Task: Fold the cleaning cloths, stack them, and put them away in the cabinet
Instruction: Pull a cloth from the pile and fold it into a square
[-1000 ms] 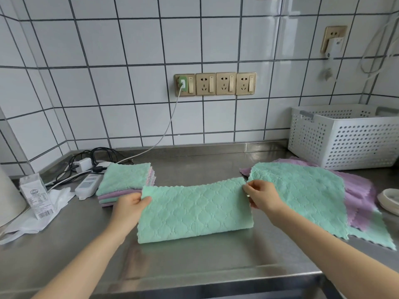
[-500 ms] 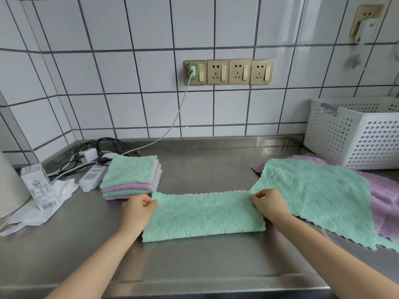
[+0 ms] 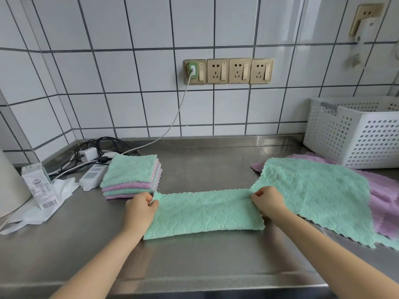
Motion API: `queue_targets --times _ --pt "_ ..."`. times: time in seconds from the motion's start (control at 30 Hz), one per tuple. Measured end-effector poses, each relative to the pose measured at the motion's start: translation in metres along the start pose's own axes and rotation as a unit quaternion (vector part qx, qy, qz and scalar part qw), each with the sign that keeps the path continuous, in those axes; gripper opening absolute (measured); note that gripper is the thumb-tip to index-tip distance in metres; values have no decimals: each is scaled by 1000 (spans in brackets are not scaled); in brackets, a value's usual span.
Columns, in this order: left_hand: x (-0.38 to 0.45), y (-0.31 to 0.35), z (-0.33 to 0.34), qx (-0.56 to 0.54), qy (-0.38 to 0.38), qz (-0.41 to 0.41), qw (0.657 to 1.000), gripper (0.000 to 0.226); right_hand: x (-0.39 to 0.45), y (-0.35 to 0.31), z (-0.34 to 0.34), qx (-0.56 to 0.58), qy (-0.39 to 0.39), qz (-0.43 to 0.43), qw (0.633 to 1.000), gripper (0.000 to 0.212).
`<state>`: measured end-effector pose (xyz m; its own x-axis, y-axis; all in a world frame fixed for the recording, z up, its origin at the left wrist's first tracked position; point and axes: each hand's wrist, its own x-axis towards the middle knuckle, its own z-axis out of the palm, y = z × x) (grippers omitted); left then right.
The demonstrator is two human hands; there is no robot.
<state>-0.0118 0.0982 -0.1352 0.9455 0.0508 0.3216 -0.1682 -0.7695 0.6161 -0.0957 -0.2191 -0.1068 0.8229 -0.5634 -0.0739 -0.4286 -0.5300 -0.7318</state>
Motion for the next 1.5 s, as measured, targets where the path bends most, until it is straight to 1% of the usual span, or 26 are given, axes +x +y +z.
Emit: queue_targets --times 0.13,0.2,0.23,0.27,0.3,0.33,0.37,0.43,0.47,0.53,0.57,0.67,0.73,0.83,0.9,0.93,1.03,1.1,1.17,1.2,1.23,1.3,1.37,1.43,1.47,1.5 --pt "-5 10 -4 6 -26 6 1000 8 -3 -3 -6 37 -11 26 999 14" --pt "-14 14 -10 51 -7 63 997 25 -10 -4 -10 46 -13 18 999 16" --pt "-22 18 -13 71 15 113 991 33 -15 -5 -13 10 2 -17 1000 17" --pt "-34 23 -16 66 36 173 982 35 -22 -7 -15 -68 37 -83 994 19" --pt "-47 33 -21 45 22 220 974 36 -31 -8 -14 -147 86 -169 971 19" --pt "-61 44 -25 19 -28 250 968 42 -45 -12 -12 -195 135 -280 930 17" --pt "-75 56 -27 6 -106 263 959 53 -61 -16 -8 -209 155 -389 884 12" --pt "-96 71 -25 59 -241 275 929 81 -90 -19 4 -219 108 -540 805 14" --pt "-102 73 -22 99 -282 273 914 92 -101 -16 14 -237 46 -562 791 22" --pt "-107 70 -22 135 -322 256 901 101 -111 -3 26 -246 -56 -527 812 41" --pt "-108 64 -23 140 -331 245 900 102 -111 7 27 -249 -88 -501 824 46" --pt "-112 44 -32 149 -332 241 900 96 -108 34 19 -257 -78 -479 836 47" --pt "-111 31 -38 159 -328 234 901 93 -106 41 3 -235 -85 -449 858 50" --pt "-109 15 -49 166 -316 197 913 99 -105 47 -12 -221 -89 -427 872 54" --pt "-120 17 -70 176 -296 183 921 106 -121 46 -27 -234 -45 -422 875 45" --pt "-121 18 -72 185 -281 168 927 101 -119 44 -27 -235 -26 -414 879 39" --pt "-118 32 -60 207 -174 176 947 52 -106 31 -20 -241 52 -432 868 30" --pt "-115 46 -50 165 -136 197 957 52 -100 23 -9 -268 52 -438 857 32" --pt "-110 57 -40 120 -188 208 952 47 -93 22 4 -287 29 -443 849 36" --pt "-107 62 -36 107 -235 209 943 45 -92 20 8 -302 10 -441 845 40" --pt "-105 65 -31 97 -280 212 931 48 -93 19 10 -316 -15 -430 845 45" --pt "-100 73 -25 114 -336 233 905 55 -89 24 10 -331 -21 -425 842 47" --pt "-98 78 -20 134 -357 245 891 56 -86 30 7 -330 -1 -432 839 31" --pt "-99 82 -14 136 -362 247 888 53 -80 39 3 -351 6 -412 841 10" --pt "-101 84 -12 133 -357 248 891 49 -76 45 0 -360 18 -406 840 14" --pt "-101 87 -10 125 -350 248 895 45 -72 50 -3 -386 22 -406 828 27"
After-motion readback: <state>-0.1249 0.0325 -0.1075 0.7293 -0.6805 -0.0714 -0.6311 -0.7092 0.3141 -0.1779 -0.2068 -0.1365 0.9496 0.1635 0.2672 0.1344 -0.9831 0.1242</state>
